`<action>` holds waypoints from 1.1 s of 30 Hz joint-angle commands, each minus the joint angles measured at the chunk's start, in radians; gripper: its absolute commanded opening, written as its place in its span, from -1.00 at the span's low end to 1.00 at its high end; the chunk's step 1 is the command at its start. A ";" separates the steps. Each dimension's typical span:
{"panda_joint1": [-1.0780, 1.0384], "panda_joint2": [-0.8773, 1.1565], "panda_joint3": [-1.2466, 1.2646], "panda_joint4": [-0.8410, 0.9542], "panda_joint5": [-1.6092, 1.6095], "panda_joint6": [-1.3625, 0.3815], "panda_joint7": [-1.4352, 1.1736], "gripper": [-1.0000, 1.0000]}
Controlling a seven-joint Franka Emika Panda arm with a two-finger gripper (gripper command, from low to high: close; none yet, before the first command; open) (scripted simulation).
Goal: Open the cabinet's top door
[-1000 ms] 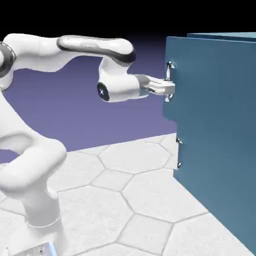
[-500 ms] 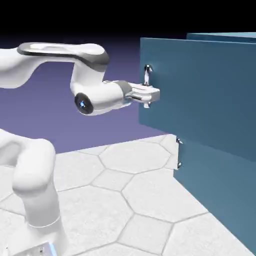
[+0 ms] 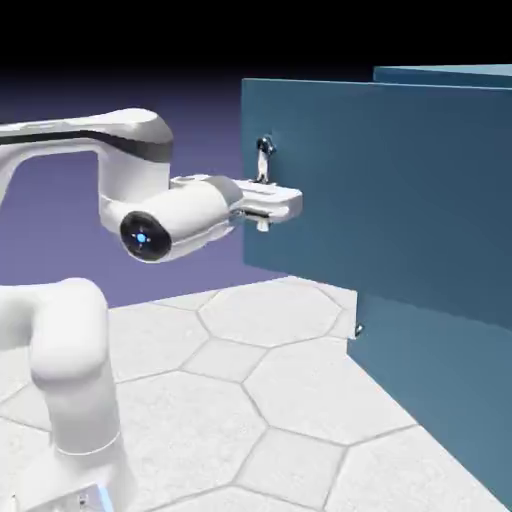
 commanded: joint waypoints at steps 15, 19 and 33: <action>-0.085 0.051 -0.538 0.149 -0.573 -0.500 0.061 -1.00; -0.027 0.117 -0.683 0.264 -0.692 -0.640 0.053 -1.00; 0.388 0.244 -1.092 0.769 -0.941 -1.061 0.063 -1.00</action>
